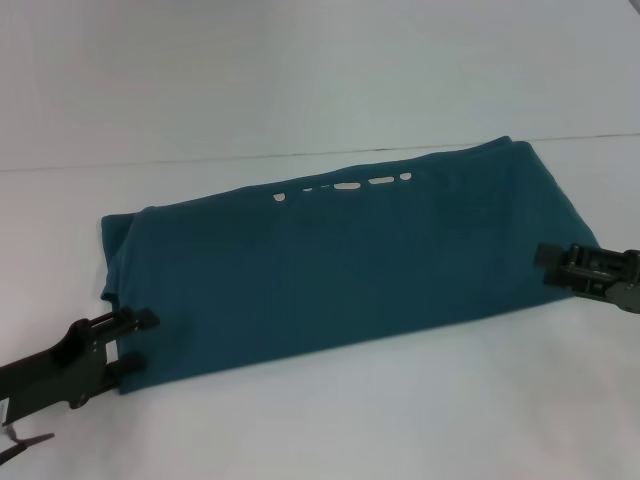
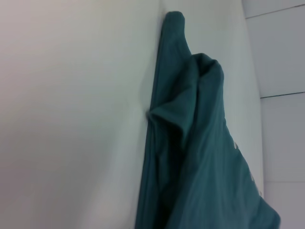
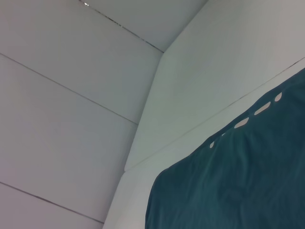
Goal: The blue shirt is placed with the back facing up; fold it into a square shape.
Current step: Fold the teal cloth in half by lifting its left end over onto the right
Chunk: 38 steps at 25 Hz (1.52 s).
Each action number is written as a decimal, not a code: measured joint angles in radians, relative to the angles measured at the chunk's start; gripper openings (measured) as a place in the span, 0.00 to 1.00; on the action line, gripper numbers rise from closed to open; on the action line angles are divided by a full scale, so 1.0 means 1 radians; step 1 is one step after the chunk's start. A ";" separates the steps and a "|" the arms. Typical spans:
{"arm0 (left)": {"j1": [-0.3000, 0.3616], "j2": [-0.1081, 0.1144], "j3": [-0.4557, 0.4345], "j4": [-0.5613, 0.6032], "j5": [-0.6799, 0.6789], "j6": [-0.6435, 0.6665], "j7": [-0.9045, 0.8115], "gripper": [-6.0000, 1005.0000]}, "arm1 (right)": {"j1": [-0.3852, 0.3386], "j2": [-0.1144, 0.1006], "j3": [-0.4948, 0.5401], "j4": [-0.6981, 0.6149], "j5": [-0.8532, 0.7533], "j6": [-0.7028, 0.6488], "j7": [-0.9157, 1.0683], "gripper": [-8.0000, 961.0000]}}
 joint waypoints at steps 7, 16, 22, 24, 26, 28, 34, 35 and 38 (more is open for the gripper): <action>-0.009 0.007 -0.030 0.064 -0.035 0.074 -0.007 0.73 | 0.000 0.002 0.007 0.000 0.003 -0.004 0.000 0.79; -0.127 0.013 -0.025 0.015 -0.011 -0.142 -0.008 0.74 | 0.012 0.006 0.007 0.000 0.001 0.007 0.000 0.79; -0.138 0.012 0.009 -0.003 -0.003 -0.191 -0.015 0.74 | 0.013 0.007 0.007 0.000 0.000 0.010 0.002 0.79; -0.138 0.010 0.019 -0.011 0.012 -0.212 -0.024 0.74 | 0.012 0.008 0.007 0.000 0.000 0.013 0.004 0.79; -0.139 0.010 0.026 -0.021 0.019 -0.227 -0.029 0.74 | 0.010 0.008 0.008 0.000 0.000 0.014 0.007 0.79; -0.145 0.012 0.036 -0.025 0.020 -0.230 -0.029 0.74 | 0.010 0.007 0.008 0.000 0.000 0.015 0.009 0.79; -0.157 0.014 0.047 -0.013 0.027 -0.220 -0.038 0.75 | 0.009 0.006 0.008 0.000 0.000 0.015 0.009 0.79; -0.155 0.014 0.046 -0.002 0.025 -0.213 -0.038 0.75 | 0.009 0.005 0.008 0.000 0.000 0.015 0.009 0.79; -0.147 0.014 0.042 0.032 0.022 -0.197 -0.040 0.75 | 0.008 0.004 0.008 0.000 0.001 0.015 0.009 0.79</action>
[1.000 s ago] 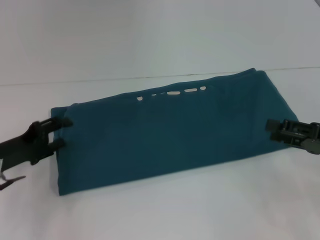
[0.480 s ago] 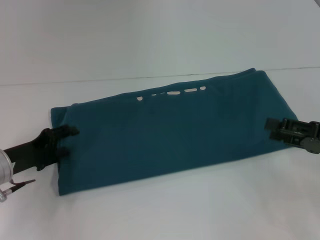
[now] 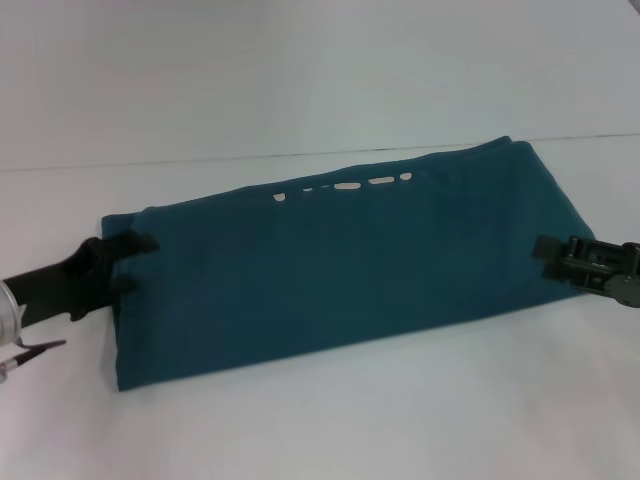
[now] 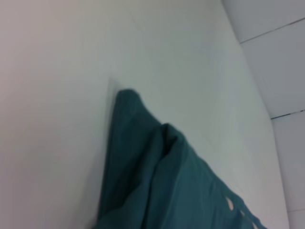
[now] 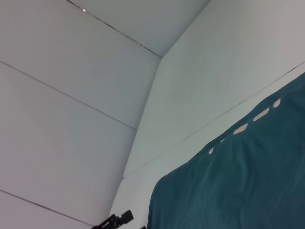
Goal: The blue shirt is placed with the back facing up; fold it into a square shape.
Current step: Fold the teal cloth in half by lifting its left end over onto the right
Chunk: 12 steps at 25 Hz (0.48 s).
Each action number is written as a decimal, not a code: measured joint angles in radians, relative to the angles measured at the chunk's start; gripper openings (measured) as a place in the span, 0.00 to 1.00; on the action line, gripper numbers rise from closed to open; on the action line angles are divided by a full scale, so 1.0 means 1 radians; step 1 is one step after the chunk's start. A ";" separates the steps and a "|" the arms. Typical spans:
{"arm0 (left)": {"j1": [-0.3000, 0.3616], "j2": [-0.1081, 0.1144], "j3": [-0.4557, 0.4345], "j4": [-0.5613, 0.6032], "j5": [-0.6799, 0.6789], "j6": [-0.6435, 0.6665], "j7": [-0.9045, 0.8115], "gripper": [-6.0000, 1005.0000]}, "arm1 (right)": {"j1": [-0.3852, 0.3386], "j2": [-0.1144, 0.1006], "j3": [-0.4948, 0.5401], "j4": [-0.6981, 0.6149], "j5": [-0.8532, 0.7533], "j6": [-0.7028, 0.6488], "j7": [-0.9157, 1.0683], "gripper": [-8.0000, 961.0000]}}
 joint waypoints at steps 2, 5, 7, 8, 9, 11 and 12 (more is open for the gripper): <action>-0.001 0.001 -0.003 0.012 0.000 -0.001 -0.005 0.75 | 0.000 0.000 0.000 0.000 0.000 0.000 0.000 0.79; -0.015 0.005 0.002 0.004 0.007 -0.020 -0.011 0.75 | 0.000 0.001 0.000 0.000 0.000 0.000 -0.001 0.79; -0.028 0.008 0.010 -0.017 0.016 -0.044 -0.011 0.75 | 0.000 0.002 0.000 0.000 0.000 0.001 -0.001 0.79; -0.033 0.009 0.014 -0.026 0.023 -0.057 -0.011 0.75 | 0.000 0.002 0.000 0.000 0.000 0.001 -0.001 0.79; -0.037 0.010 0.018 -0.033 0.030 -0.070 -0.011 0.75 | 0.000 0.002 0.000 0.000 0.000 0.001 0.000 0.79; -0.040 0.010 0.022 -0.040 0.042 -0.083 -0.011 0.75 | -0.001 0.002 0.000 0.000 0.000 0.001 0.000 0.79; -0.040 0.010 0.021 -0.040 0.043 -0.080 -0.010 0.75 | -0.002 0.002 0.000 0.000 -0.001 0.001 0.001 0.79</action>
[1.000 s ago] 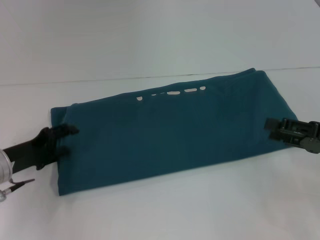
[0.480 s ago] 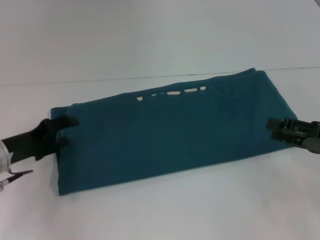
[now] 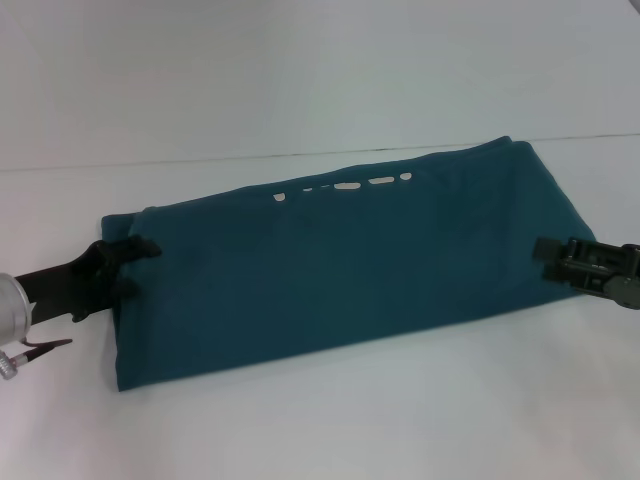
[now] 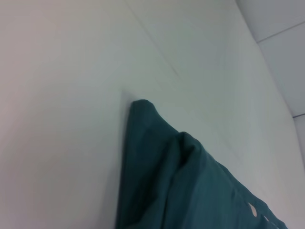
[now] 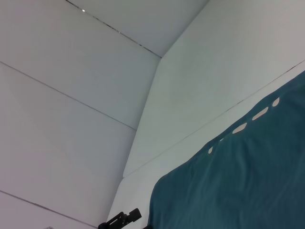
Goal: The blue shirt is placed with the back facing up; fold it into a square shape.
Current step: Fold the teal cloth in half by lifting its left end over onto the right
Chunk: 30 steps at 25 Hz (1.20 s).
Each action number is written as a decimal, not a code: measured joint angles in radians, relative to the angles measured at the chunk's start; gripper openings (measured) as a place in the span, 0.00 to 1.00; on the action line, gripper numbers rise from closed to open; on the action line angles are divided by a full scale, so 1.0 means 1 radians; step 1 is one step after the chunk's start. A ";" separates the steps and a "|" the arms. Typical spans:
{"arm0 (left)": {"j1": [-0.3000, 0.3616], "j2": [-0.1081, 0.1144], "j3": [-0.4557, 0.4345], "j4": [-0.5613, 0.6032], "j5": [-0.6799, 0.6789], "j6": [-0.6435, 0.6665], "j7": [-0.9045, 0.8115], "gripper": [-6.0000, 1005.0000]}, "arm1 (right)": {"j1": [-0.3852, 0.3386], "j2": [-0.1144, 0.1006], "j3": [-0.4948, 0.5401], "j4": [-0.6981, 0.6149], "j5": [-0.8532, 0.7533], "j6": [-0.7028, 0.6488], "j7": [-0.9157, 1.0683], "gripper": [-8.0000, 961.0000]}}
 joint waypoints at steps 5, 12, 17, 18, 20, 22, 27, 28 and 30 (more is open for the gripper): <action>0.031 -0.003 -0.022 0.103 -0.024 0.155 0.077 0.76 | 0.000 -0.004 -0.001 0.000 -0.001 -0.005 -0.001 0.79; 0.056 0.002 0.000 0.271 0.087 0.356 0.198 0.76 | 0.011 -0.024 -0.009 -0.010 -0.021 -0.005 -0.004 0.79; 0.042 0.010 -0.008 0.287 0.181 0.370 0.144 0.76 | 0.019 -0.036 -0.009 -0.012 -0.053 -0.004 0.001 0.79; 0.040 0.011 -0.008 0.287 0.183 0.370 0.137 0.77 | 0.020 -0.037 -0.009 -0.012 -0.054 -0.004 0.001 0.79; 0.039 0.011 -0.007 0.288 0.187 0.360 0.110 0.77 | 0.021 -0.037 -0.010 -0.012 -0.054 -0.003 0.001 0.79; 0.034 0.012 -0.005 0.288 0.201 0.343 0.065 0.77 | 0.022 -0.037 -0.010 -0.010 -0.054 -0.003 0.000 0.79; 0.021 0.012 -0.001 0.284 0.284 0.275 -0.090 0.77 | 0.023 -0.036 -0.010 -0.007 -0.054 -0.002 -0.005 0.79; 0.021 0.011 0.000 0.285 0.294 0.264 -0.113 0.77 | 0.022 -0.036 -0.009 -0.006 -0.054 -0.002 -0.005 0.79; 0.020 0.007 0.000 0.285 0.306 0.241 -0.152 0.77 | 0.020 -0.036 -0.007 -0.005 -0.054 -0.001 -0.006 0.79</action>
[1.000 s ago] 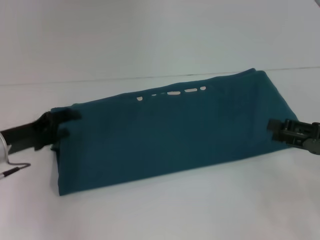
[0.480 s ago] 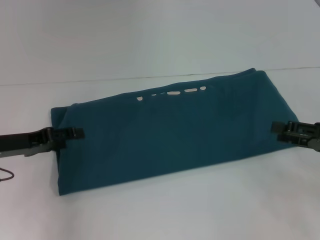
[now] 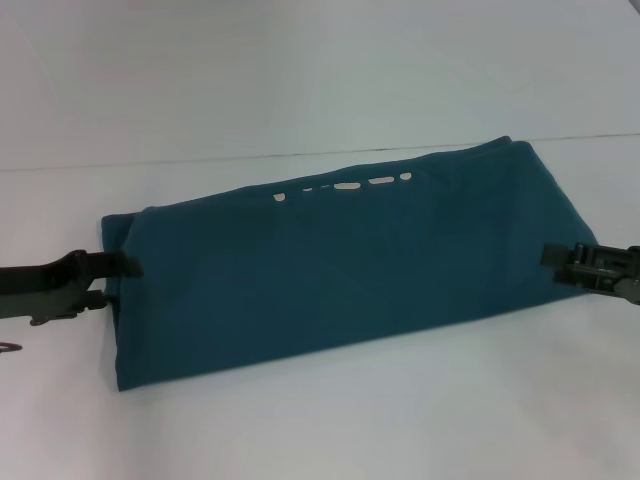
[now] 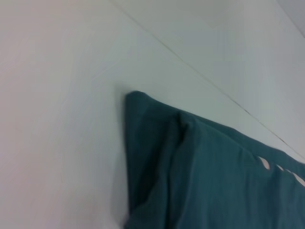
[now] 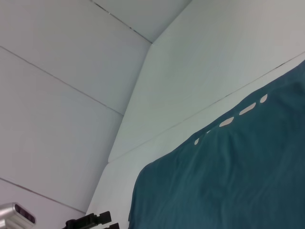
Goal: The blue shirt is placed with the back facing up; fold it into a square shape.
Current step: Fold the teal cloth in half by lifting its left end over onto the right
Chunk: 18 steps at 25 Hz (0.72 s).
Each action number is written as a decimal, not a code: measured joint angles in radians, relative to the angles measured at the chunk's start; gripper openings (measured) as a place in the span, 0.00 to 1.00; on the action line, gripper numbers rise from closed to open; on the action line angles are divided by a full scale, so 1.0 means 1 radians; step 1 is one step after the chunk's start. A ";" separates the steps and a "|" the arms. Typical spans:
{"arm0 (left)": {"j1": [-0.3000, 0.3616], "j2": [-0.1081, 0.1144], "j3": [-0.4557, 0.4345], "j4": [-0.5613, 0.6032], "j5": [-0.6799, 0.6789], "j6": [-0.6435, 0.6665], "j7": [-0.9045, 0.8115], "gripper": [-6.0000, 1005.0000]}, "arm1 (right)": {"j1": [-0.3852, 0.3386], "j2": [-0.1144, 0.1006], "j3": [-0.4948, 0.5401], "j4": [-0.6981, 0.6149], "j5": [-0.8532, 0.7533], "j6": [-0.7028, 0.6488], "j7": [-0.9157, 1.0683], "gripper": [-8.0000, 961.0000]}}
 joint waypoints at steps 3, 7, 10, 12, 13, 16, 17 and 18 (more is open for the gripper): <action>-0.006 -0.002 0.001 -0.012 0.007 -0.026 -0.017 0.75 | -0.001 0.000 0.003 0.000 0.000 0.002 0.000 0.79; -0.019 -0.004 0.002 -0.036 0.005 -0.058 0.036 0.75 | -0.002 0.000 0.003 0.002 0.000 0.012 -0.001 0.79; -0.024 -0.009 0.001 -0.047 0.002 -0.078 0.101 0.75 | -0.002 0.000 0.002 0.002 0.000 0.021 -0.002 0.79; -0.022 -0.011 0.001 -0.048 0.004 -0.089 0.109 0.75 | -0.002 0.000 0.002 0.002 0.000 0.022 -0.002 0.79; -0.021 -0.011 0.001 -0.050 0.006 -0.092 0.108 0.75 | -0.002 0.000 0.003 0.002 0.000 0.022 -0.002 0.79; -0.019 -0.011 0.001 -0.063 0.007 -0.100 0.102 0.75 | -0.002 0.000 0.004 0.002 0.000 0.022 -0.002 0.79; -0.020 -0.011 0.001 -0.070 0.007 -0.103 0.101 0.75 | -0.002 0.000 0.004 0.002 0.000 0.023 -0.002 0.79; -0.021 -0.011 0.001 -0.075 0.008 -0.106 0.100 0.75 | -0.002 0.000 0.004 0.002 0.000 0.023 -0.002 0.79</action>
